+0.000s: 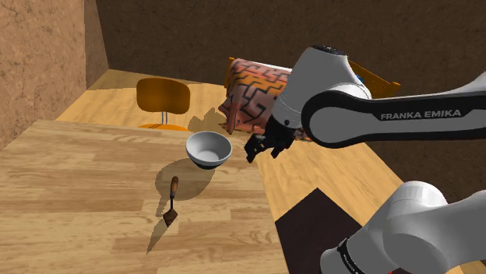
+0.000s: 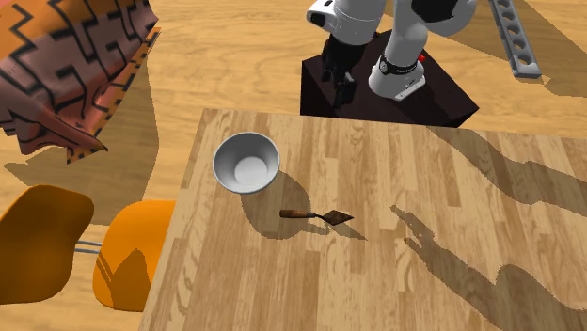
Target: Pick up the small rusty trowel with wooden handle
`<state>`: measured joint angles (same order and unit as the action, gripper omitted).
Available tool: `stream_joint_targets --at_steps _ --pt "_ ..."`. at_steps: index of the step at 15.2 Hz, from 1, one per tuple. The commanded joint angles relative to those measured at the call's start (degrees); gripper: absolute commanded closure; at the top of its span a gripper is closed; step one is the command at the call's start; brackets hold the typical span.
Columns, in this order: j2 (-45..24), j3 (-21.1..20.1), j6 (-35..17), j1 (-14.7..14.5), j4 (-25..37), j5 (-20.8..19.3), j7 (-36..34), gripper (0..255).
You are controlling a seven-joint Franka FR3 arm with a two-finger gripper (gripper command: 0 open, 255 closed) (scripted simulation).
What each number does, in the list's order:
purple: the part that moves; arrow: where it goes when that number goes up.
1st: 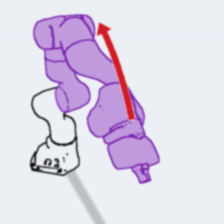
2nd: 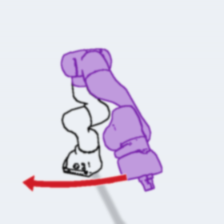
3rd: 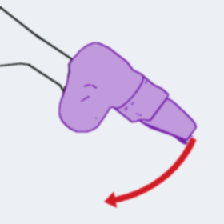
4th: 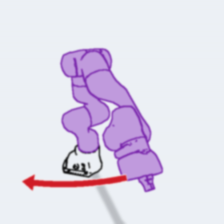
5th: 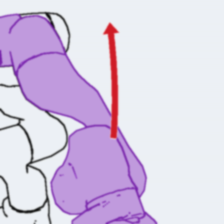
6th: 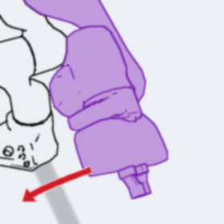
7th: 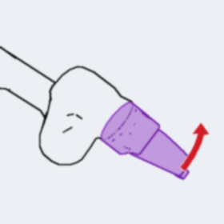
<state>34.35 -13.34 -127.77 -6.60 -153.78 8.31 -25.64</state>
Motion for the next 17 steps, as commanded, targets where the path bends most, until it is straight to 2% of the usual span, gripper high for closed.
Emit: stream_joint_targets --at_steps 1,6,10,12,14,17 --pt "-3.6 -2.26 -4.53 -0.17 -0.1 0.64 -2.88 0" --pt "-14.12 -8.68 -14.68 0.68 1.96 -0.23 -11.45 0" --pt "-23.69 -14.15 -21.77 3.16 5.38 -5.52 -20.85 0" --pt "-28.85 -16.65 -24.64 4.76 7.69 -10.73 -27.18 0" --pt "-34.3 -18.24 -26.78 5.81 10.5 -17.92 -34.81 0" --pt "-42.52 -17.09 -28.37 4.09 15.7 -29.92 -46.91 0"
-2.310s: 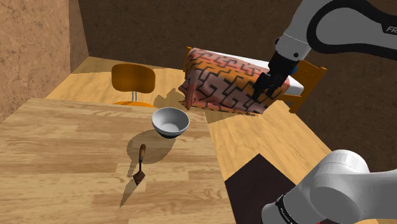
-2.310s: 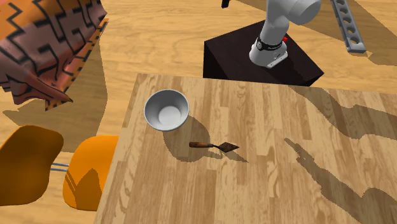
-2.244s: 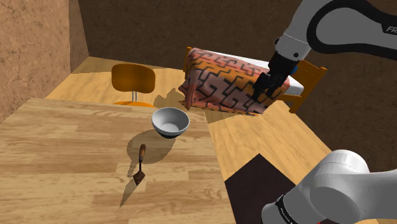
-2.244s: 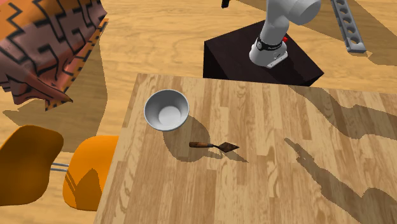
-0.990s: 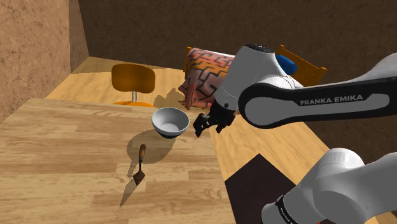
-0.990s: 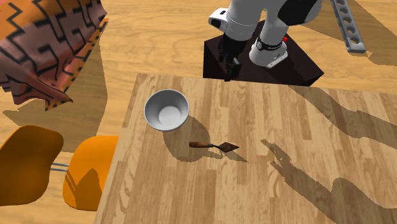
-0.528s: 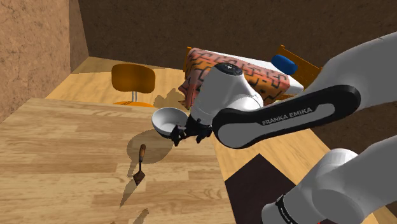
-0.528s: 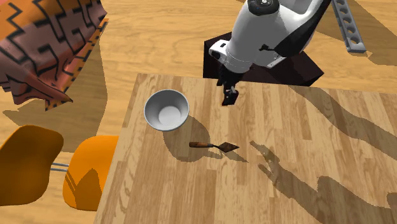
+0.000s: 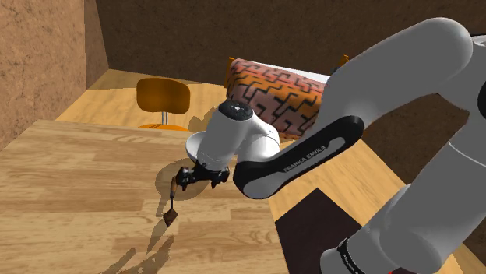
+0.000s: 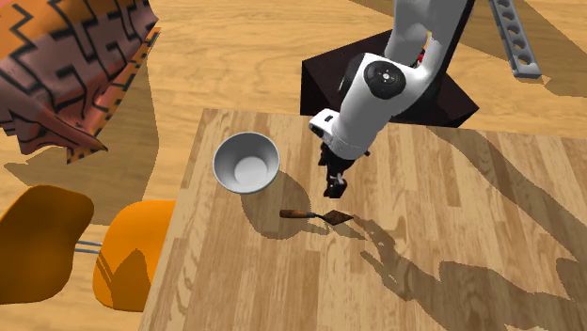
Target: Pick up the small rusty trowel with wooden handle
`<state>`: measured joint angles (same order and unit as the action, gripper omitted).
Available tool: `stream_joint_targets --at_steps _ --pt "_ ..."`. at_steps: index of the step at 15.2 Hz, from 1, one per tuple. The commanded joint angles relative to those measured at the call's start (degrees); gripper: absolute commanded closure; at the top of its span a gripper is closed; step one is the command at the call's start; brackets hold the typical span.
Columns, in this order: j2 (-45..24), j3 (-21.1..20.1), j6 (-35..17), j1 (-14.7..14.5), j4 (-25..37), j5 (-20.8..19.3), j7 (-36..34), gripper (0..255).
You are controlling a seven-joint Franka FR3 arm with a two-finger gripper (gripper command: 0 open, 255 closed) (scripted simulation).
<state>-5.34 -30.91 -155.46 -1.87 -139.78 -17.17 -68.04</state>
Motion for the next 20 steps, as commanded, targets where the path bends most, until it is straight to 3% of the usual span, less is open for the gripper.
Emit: stream_joint_targets --at_steps 1,4,7,16,17,20 --pt "-5.43 1.53 -0.88 -1.95 3.64 -7.92 -8.1 0" --pt "-12.64 5.54 -1.05 -6.97 9.86 -15.73 -16.72 0" --pt "-18.31 8.77 -0.91 -11.24 15.51 -19.87 -21.99 0" --pt "-23.34 13.11 -4.47 -14.57 16.88 -25.25 -26.68 0" --pt "-23.23 13.12 -4.55 -14.51 16.71 -25.27 -26.68 255" --pt "-23.31 13.08 -4.45 -14.55 16.87 -25.21 -26.65 255"
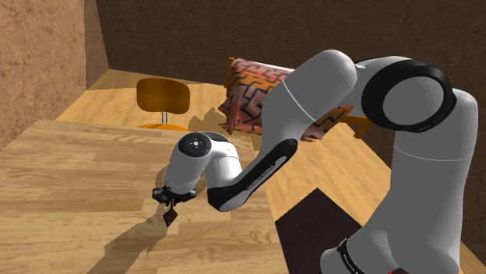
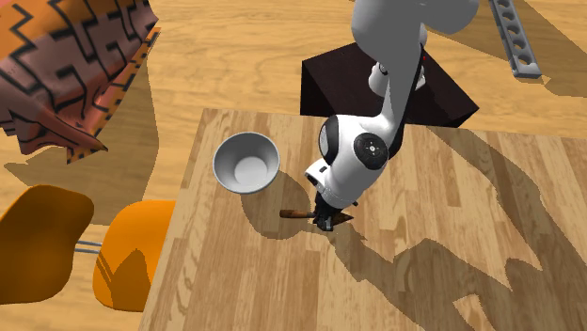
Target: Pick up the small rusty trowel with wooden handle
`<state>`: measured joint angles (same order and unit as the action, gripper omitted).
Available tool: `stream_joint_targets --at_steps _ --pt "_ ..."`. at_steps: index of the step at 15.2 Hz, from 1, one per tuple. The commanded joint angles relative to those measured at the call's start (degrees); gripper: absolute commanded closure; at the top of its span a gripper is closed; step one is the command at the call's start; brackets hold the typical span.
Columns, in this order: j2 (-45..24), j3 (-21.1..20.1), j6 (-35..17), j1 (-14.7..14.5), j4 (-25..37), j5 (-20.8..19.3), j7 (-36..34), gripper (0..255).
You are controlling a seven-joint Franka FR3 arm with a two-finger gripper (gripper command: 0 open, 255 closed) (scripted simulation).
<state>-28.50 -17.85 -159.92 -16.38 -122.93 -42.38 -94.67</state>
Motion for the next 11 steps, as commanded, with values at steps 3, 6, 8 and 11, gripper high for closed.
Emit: stream_joint_targets --at_steps 3,6,8,11 --pt "-0.11 0.02 -0.01 -0.03 -0.03 -0.01 -0.03 255" --pt "-0.18 0.05 -0.01 -0.06 0.04 -0.04 -0.05 255" --pt "1.17 -1.12 0.91 0.84 -0.4 1.33 1.17 255" --pt "3.16 -2.83 2.32 2.16 -0.96 3.45 3.03 255"
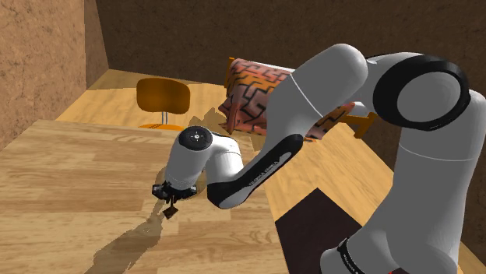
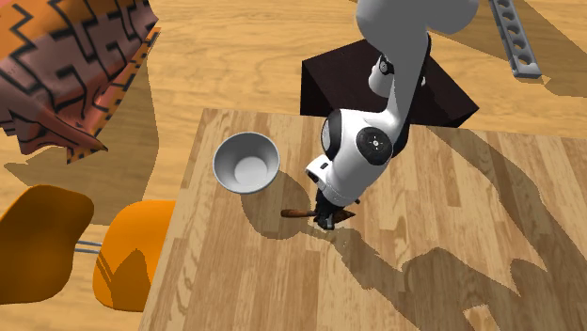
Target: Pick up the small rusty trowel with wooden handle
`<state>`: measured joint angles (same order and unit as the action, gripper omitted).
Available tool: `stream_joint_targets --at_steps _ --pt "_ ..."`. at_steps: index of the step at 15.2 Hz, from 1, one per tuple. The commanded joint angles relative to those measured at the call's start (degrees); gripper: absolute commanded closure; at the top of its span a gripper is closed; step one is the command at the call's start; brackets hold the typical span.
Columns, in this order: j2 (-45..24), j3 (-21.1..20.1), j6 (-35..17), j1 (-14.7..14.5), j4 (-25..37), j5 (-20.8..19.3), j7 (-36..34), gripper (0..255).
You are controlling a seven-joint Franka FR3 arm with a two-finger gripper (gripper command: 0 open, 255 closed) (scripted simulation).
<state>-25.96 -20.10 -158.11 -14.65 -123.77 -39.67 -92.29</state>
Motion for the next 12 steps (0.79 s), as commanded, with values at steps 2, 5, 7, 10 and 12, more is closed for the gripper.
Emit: stream_joint_targets --at_steps 2,5,7,10,12 --pt "1.93 -1.7 1.46 1.28 -0.42 2.22 1.9 255" --pt "3.88 -3.32 2.91 2.51 -0.77 4.48 3.8 255" --pt "5.16 -4.35 3.89 3.28 -0.94 6.02 5.07 255" --pt "7.05 -5.81 5.4 4.37 -1.09 8.36 6.97 255" --pt "7.15 -5.87 5.47 4.41 -1.1 8.49 7.08 255"
